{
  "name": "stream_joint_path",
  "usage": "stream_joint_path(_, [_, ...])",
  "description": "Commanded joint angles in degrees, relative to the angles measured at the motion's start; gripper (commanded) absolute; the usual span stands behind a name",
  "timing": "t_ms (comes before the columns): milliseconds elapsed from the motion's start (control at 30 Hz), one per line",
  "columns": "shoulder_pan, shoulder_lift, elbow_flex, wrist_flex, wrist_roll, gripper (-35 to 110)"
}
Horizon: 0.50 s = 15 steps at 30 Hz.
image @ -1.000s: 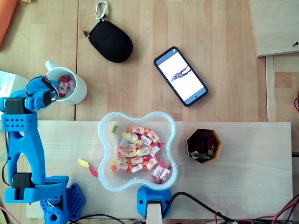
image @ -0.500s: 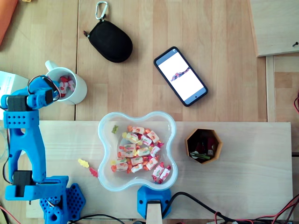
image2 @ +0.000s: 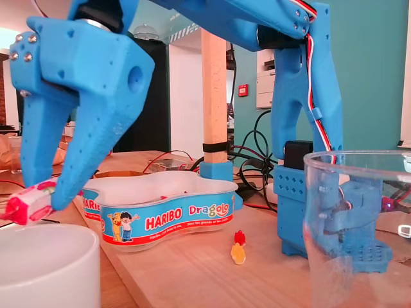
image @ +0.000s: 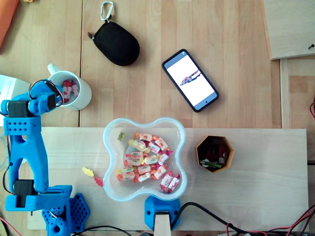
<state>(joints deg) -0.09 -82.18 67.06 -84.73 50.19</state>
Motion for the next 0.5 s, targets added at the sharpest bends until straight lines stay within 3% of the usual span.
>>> stream_joint_path(0, [-0.35,-1.49,-1.41,-0.26,0.18,12])
stream_joint_path(467, [-0.35,-1.58,-1.49,-0.26,0.62,29])
